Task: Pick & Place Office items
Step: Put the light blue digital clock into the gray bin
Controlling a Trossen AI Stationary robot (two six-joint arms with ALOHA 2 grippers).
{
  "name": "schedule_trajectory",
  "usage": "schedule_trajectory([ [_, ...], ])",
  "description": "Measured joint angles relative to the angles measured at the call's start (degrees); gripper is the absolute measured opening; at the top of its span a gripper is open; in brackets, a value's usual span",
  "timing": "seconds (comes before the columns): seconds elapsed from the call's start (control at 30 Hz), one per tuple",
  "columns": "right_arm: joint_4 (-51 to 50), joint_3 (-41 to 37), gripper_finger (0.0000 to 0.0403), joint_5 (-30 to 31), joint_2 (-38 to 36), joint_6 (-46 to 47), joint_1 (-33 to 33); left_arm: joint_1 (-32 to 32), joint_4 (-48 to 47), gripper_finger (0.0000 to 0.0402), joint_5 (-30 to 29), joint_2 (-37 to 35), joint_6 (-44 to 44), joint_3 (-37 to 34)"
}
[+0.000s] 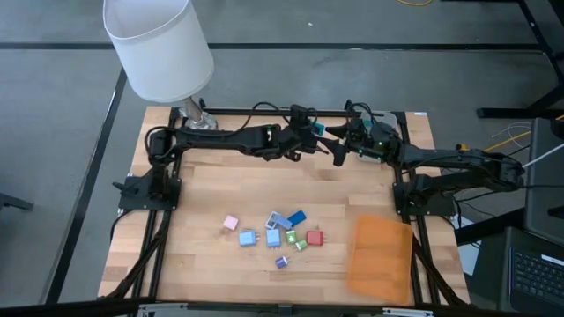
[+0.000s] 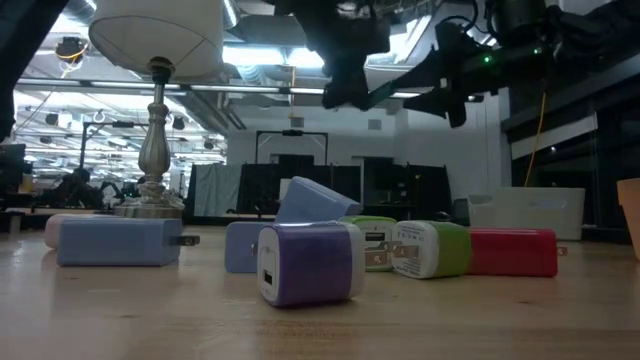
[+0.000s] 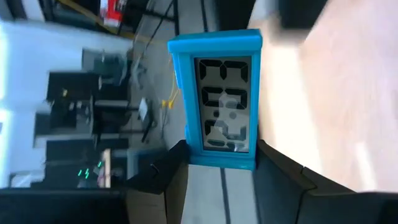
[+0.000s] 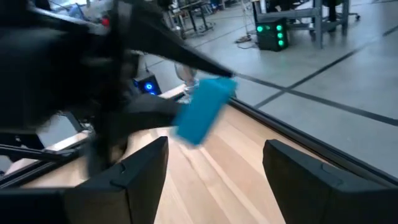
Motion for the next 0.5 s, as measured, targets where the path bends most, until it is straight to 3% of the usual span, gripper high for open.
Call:
schedule_trajectory([
  [0.2,0.1,0.2,0.0258,1.4,-0.1,0.0,0.7,1.8,-0.5,0.015,-2.7,0.0,0.2,0.0],
  [0.5,3.1,0.2,0.0258,2.5,-0.1,0.0,0.7,-0.1,1.0,0.015,-0.2,0.0,-0.7,0.0],
])
